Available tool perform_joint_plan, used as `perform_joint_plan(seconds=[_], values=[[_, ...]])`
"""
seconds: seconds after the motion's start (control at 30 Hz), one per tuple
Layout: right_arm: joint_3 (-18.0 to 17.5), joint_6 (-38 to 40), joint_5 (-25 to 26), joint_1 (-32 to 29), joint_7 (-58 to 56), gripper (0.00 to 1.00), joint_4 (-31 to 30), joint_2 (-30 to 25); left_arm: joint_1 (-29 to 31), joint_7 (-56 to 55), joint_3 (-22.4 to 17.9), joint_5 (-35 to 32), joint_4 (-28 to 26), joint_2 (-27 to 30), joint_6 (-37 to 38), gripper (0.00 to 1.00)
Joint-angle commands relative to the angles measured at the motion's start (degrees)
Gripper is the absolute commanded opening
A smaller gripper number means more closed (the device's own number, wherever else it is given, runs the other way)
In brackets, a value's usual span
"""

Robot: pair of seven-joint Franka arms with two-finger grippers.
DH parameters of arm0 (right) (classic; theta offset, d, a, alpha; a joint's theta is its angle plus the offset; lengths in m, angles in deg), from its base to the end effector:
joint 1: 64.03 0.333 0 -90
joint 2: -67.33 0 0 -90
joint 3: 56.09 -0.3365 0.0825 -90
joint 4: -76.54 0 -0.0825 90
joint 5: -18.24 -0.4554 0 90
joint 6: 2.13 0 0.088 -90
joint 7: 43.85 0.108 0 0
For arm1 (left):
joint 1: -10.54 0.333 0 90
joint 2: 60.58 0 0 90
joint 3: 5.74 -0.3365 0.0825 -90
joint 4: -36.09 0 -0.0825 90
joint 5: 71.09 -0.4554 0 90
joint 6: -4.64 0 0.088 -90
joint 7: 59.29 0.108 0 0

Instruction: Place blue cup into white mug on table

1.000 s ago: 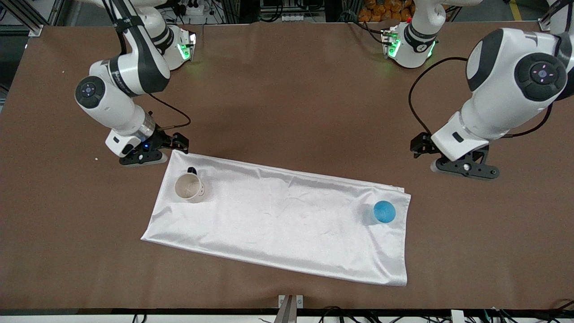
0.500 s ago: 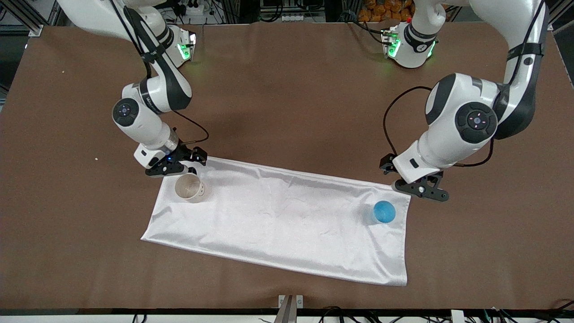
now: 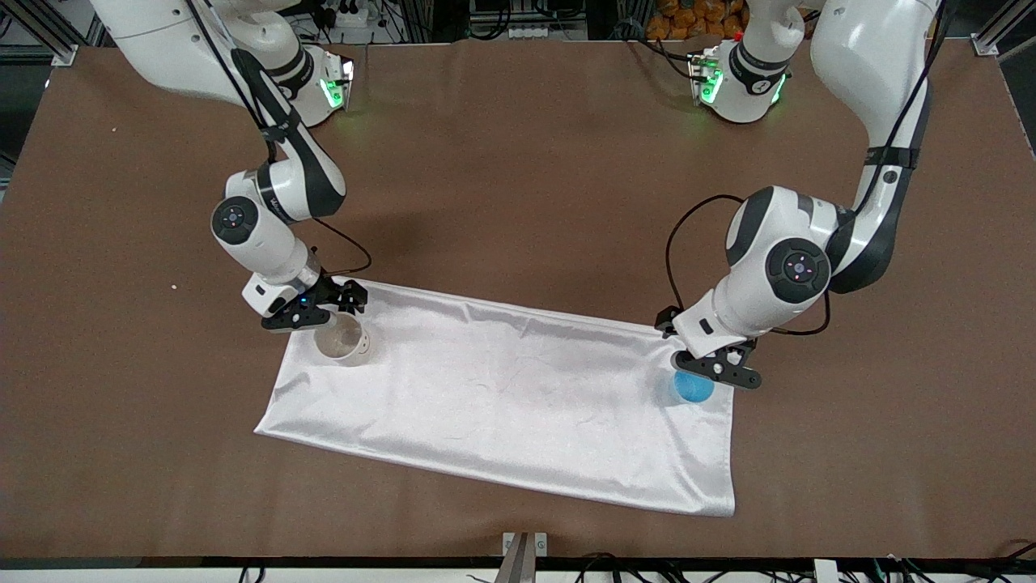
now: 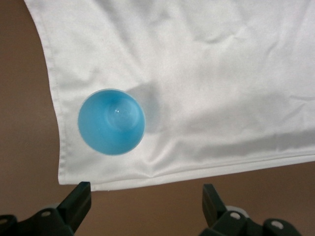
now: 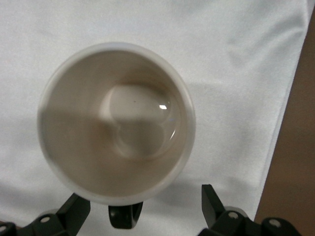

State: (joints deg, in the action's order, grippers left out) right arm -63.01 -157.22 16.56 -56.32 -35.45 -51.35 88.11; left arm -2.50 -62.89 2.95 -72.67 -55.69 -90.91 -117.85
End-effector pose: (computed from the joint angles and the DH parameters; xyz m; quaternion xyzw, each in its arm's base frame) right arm 0.5839 0.1534 0.1763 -0.9973 -0.0362 -0.0503 0.0389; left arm 0.7109 -0.2675 0.3060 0.9876 -0.1544 0.0004 0.0272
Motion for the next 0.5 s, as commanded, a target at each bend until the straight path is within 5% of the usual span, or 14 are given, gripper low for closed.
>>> perform_joint_plan(seconds=[0.0,0.47], values=[[0.7,-0.3,2.1,-0.2,1.2,1.00,2.5,1.9,-0.1,2.5,-0.1,-1.6,1.5,-2.8,-1.9,1.00],[0.9,-0.4,2.0,0.4,1.4,1.00,5.5,4.3,0.0,4.8,-0.2,-3.3,1.5,-7.6,-9.2,1.00]])
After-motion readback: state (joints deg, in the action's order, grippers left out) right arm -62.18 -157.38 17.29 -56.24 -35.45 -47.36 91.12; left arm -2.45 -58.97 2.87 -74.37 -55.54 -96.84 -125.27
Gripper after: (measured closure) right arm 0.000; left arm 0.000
